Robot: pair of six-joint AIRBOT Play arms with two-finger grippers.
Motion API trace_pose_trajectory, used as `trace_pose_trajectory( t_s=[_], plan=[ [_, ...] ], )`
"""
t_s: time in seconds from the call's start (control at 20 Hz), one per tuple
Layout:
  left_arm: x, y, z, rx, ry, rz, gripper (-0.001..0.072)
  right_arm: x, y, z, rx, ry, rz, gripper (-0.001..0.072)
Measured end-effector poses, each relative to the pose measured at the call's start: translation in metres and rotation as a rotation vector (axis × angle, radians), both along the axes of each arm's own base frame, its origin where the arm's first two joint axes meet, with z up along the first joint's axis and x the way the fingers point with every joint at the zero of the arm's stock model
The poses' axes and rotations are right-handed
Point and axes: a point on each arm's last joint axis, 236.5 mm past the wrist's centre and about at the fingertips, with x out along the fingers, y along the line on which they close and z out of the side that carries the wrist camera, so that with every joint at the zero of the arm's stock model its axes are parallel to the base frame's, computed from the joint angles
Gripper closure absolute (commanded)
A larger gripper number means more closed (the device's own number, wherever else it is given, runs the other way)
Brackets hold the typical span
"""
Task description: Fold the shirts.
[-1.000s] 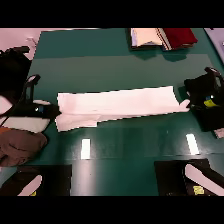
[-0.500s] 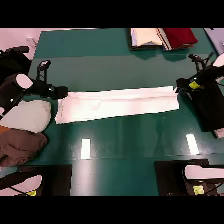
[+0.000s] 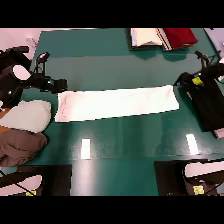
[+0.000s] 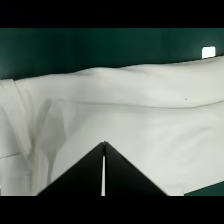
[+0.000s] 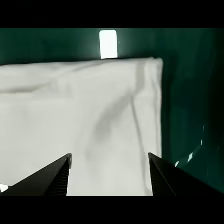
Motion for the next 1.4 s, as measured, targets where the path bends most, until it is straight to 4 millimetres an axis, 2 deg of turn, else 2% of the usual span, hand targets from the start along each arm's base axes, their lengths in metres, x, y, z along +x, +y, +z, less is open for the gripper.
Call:
trace_pose_trajectory(
  t_s=[0.2,0.35,0.4,0.5,0.6,0.65,0.75,0.8,0.9,1.05,1.2,1.4],
  plan=[
    [-0.003,-0.016,0.006,-0.072,0.02,-0.002,0.0677,-0.027,-0.026,-0.034,0.073,0.07,-0.058,0.016],
    [-0.006,-0.038,0.01,-0.105,0.013,-0.033,0.0677,-0.033,-0.019,-0.058,0.181,0.099,-0.081,0.0174],
    [-0.007,-0.048,0.011,-0.109,0.007,-0.051,0.0677,-0.032,-0.013,-0.063,0.217,0.106,-0.082,0.0251],
    [-0.01,-0.07,0.013,-0.125,-0.007,-0.082,0.0677,-0.03,0.002,-0.071,0.27,0.119,-0.069,0.0314],
    [-0.013,-0.092,0.017,-0.14,-0.024,-0.105,0.0677,-0.026,0.015,-0.078,0.279,0.12,-0.046,0.06],
    [-0.014,-0.103,0.019,-0.146,-0.037,-0.118,0.0677,-0.024,0.019,-0.081,0.269,0.113,-0.031,0.0667],
    [-0.015,-0.122,0.022,-0.161,-0.062,-0.134,0.0678,-0.017,0.025,-0.077,0.232,0.072,0.004,0.0696],
    [-0.014,-0.131,0.022,-0.17,-0.075,-0.136,0.0678,-0.013,0.024,-0.071,0.211,0.041,0.009,0.0696],
    [-0.012,-0.149,0.017,-0.182,-0.081,-0.143,0.0678,0.0,0.026,-0.043,0.187,-0.043,0.028,0.0697],
    [-0.006,-0.182,-0.002,-0.187,-0.059,-0.176,0.0678,0.014,0.035,0.018,0.143,-0.171,0.088,0.0697],
    [0.002,-0.22,-0.027,-0.183,-0.031,-0.223,0.0678,0.02,0.064,0.082,0.124,-0.274,0.16,0.0697],
    [0.008,-0.263,-0.061,-0.173,0.015,-0.283,0.0677,0.017,0.123,0.151,0.12,-0.385,0.267,0.0697]
  ],
)
